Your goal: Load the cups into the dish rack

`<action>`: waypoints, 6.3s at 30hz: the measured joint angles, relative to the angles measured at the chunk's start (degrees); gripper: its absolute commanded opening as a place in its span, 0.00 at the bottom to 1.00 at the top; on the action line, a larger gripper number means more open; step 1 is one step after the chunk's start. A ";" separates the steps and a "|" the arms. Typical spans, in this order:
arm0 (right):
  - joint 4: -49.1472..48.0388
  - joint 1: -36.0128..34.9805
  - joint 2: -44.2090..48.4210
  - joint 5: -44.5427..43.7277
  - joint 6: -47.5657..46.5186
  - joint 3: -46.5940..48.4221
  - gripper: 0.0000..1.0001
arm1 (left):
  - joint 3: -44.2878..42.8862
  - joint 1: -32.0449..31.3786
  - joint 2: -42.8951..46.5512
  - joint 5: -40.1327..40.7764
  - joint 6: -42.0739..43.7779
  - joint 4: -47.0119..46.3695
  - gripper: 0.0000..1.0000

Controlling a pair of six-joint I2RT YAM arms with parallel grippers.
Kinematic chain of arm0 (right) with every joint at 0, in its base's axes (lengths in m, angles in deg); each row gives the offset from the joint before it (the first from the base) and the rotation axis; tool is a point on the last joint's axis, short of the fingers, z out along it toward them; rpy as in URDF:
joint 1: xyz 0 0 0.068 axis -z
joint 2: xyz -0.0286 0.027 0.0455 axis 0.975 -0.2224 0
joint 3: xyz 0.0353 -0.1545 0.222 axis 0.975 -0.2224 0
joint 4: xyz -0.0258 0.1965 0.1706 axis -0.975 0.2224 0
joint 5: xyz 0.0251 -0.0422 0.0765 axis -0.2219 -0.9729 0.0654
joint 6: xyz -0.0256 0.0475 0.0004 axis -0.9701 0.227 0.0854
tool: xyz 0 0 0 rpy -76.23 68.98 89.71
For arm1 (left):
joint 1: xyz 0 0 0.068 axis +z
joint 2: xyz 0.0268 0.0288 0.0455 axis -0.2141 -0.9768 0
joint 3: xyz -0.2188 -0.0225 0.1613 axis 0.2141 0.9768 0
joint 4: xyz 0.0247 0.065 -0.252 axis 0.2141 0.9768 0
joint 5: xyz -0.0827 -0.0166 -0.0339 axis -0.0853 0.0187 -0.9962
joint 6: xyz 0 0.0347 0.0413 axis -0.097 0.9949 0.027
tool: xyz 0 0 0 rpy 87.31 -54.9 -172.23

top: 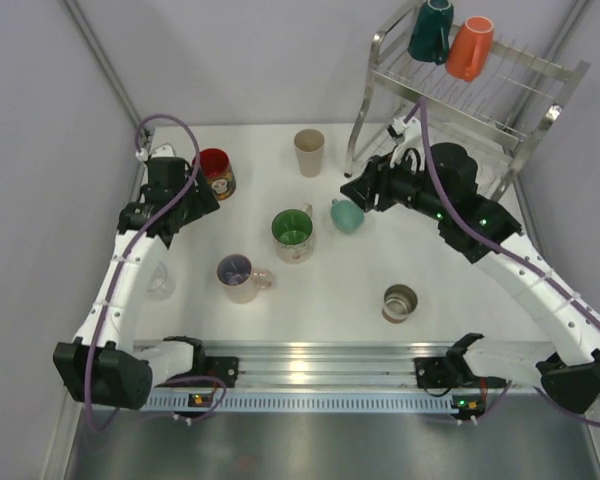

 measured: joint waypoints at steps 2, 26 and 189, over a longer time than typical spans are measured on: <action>-2.56 -0.39 0.57 -0.57 0.50 -3.39 0.48 | -2.34 0.00 -2.93 1.42 1.57 0.00 0.84; -11.34 -0.39 11.82 -5.33 -1.38 -16.11 0.51 | -12.33 5.11 -28.57 8.00 15.02 -2.34 0.67; -42.84 9.35 1.44 5.53 23.39 -14.88 0.00 | 16.72 -17.64 -16.59 -51.28 -65.66 -114.90 0.98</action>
